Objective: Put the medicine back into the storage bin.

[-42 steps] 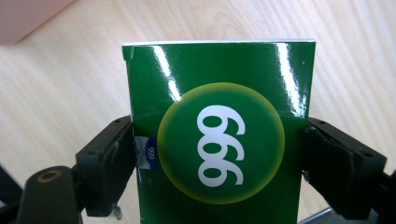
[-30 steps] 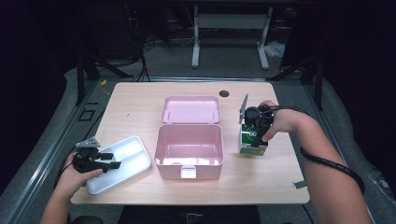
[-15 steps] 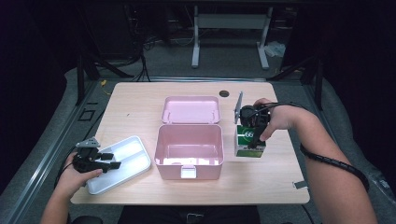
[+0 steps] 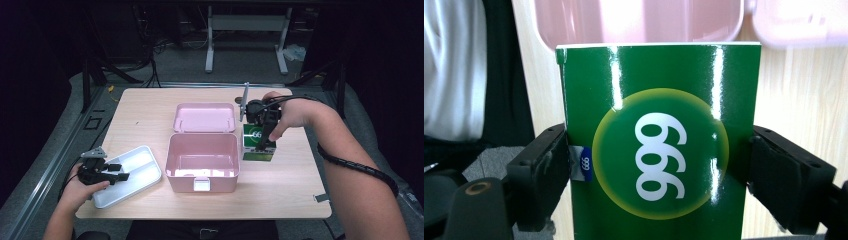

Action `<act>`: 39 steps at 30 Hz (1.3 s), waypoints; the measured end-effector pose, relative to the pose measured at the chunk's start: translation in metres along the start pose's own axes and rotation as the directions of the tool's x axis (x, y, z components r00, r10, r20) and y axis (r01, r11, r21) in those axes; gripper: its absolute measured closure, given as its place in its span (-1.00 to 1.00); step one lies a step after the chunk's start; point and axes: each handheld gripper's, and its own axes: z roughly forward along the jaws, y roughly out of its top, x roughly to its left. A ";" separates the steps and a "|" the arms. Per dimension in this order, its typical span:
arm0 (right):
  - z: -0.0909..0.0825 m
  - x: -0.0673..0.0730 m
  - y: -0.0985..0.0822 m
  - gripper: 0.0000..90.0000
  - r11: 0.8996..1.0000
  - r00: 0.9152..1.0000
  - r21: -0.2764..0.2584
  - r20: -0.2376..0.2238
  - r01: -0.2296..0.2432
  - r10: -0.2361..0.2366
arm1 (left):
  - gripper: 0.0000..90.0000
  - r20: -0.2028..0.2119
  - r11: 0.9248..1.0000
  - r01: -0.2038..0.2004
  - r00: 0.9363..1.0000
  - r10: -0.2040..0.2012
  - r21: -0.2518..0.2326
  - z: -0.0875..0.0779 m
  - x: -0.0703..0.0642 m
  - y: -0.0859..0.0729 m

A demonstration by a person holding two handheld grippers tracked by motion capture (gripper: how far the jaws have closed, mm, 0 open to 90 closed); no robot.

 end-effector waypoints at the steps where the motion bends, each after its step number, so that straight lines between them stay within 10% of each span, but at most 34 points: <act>1: -0.003 0.001 0.006 -0.64 1.000 1.000 0.001 0.001 0.009 -0.009 | -0.15 0.000 1.000 -0.001 1.000 0.001 0.000 0.000 0.000 0.000; 18: 0.016 0.017 0.094 -0.64 0.997 0.998 -0.043 -0.012 0.056 -0.056 | -0.15 -0.004 1.000 0.002 1.000 -0.002 0.003 -0.001 0.003 -0.002; 39: 0.097 0.013 0.089 -0.65 0.998 0.999 -0.048 -0.014 0.045 -0.046 | -0.16 -0.004 1.000 -0.003 1.000 0.003 0.018 0.002 0.002 -0.002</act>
